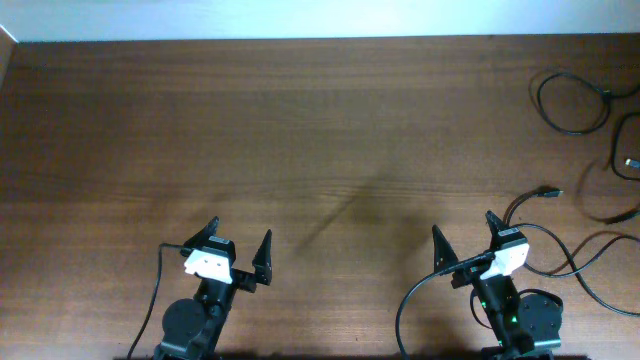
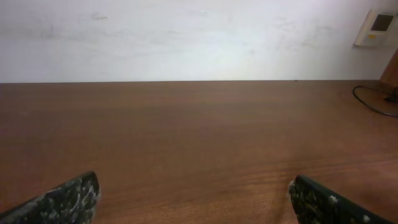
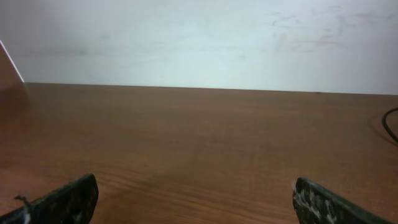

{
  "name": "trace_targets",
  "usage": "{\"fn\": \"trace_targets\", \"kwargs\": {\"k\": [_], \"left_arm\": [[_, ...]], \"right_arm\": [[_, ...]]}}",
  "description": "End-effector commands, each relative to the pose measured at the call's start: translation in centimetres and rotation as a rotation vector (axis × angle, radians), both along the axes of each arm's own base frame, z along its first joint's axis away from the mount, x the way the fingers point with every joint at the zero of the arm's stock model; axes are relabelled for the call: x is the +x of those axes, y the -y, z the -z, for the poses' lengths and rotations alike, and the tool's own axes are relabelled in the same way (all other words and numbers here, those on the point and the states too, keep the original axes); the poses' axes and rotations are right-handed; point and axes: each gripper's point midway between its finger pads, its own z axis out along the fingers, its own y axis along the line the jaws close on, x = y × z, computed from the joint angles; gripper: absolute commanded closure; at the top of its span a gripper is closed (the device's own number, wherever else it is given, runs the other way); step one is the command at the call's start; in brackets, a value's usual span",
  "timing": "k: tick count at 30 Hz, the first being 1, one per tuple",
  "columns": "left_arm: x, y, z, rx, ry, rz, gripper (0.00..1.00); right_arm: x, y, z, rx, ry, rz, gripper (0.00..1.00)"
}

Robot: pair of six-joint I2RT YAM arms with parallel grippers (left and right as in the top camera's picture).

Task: Untangle cables

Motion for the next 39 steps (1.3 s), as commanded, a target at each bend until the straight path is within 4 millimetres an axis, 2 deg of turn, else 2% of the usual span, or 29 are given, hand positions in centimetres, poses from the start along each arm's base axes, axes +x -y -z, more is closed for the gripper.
{"fn": "trace_targets", "kwargs": {"k": [1, 7, 10, 17, 39], "left_arm": [[0.0, -0.2, 0.1, 0.002, 0.001, -0.007, 0.01], [0.0, -0.3, 0.1, 0.002, 0.001, -0.011, 0.01], [0.2, -0.9, 0.1, 0.002, 0.001, -0.040, 0.01], [0.8, -4.7, 0.1, 0.002, 0.000, -0.196, 0.01], [0.9, -4.9, 0.5, 0.005, -0.018, -0.201, 0.01]], "right_arm": [[0.1, 0.4, 0.4, 0.009, -0.007, 0.020, 0.01], [0.1, 0.4, 0.3, 0.010, -0.008, 0.019, 0.01], [0.1, 0.4, 0.4, 0.009, -0.007, 0.020, 0.01], [0.1, 0.4, 0.3, 0.009, -0.007, 0.019, 0.01], [0.1, 0.4, 0.4, 0.009, -0.009, 0.020, 0.01]]}}
